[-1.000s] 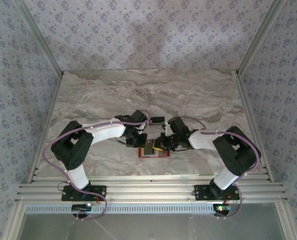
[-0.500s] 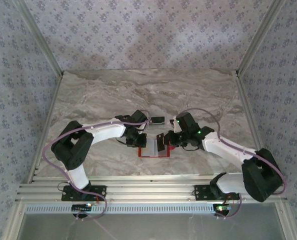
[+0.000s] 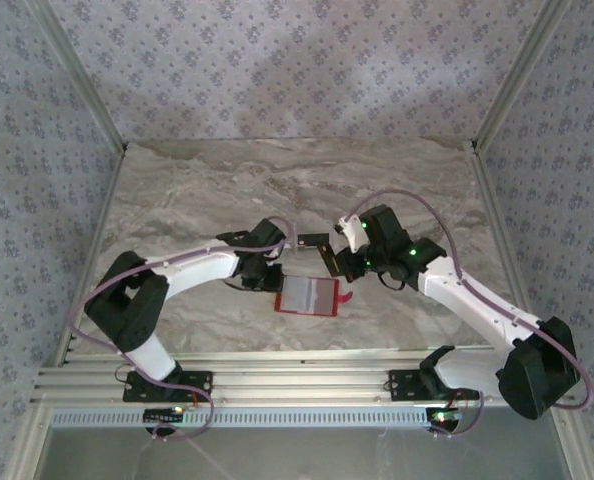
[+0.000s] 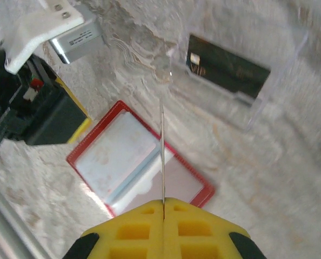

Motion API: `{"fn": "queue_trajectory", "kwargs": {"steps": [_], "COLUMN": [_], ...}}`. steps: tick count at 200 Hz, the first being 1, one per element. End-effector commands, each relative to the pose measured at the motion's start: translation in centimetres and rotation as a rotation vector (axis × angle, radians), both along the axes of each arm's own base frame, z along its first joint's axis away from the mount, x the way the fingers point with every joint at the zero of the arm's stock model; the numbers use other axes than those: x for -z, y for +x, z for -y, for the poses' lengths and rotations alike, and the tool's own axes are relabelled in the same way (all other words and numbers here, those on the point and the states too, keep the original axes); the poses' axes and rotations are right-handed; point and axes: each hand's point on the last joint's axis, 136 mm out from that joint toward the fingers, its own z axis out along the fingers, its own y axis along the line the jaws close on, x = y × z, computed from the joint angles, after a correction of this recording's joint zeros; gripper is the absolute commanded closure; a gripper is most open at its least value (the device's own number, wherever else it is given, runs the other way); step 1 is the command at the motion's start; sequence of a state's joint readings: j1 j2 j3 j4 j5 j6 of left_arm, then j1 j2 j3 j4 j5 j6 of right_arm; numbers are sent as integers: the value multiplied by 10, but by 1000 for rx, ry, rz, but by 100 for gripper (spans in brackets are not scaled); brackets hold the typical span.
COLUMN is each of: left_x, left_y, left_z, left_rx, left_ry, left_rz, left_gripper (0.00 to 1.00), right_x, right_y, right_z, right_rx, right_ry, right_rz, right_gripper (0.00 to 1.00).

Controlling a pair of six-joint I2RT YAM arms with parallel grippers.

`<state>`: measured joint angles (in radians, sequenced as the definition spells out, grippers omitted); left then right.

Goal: Take the credit cards out of the card holder

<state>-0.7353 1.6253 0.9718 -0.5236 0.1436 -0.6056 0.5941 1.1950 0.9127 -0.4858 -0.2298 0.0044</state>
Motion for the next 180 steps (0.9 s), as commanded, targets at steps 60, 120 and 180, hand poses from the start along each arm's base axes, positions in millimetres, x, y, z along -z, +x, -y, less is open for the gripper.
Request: {"fn": "queue_trajectory", "kwargs": {"steps": [60,120,180], "left_x": [3,9,13], "left_y": [-6,-8,-13], "left_z": [-20,-21,-23], "left_rx": [-64,-64,-55], "left_ry": [4,-8,-12], "left_rz": [-2,-22,-33], "left_gripper": [79,82,82], "right_x": [-5,1,26], "right_y": [23,57,78], "right_z": [3,-12,-24], "right_rx": [-542,-696,-796], "right_ry": [-458,-556,-615], "right_rz": [339,314,228], "right_gripper": [100,100,100]}}
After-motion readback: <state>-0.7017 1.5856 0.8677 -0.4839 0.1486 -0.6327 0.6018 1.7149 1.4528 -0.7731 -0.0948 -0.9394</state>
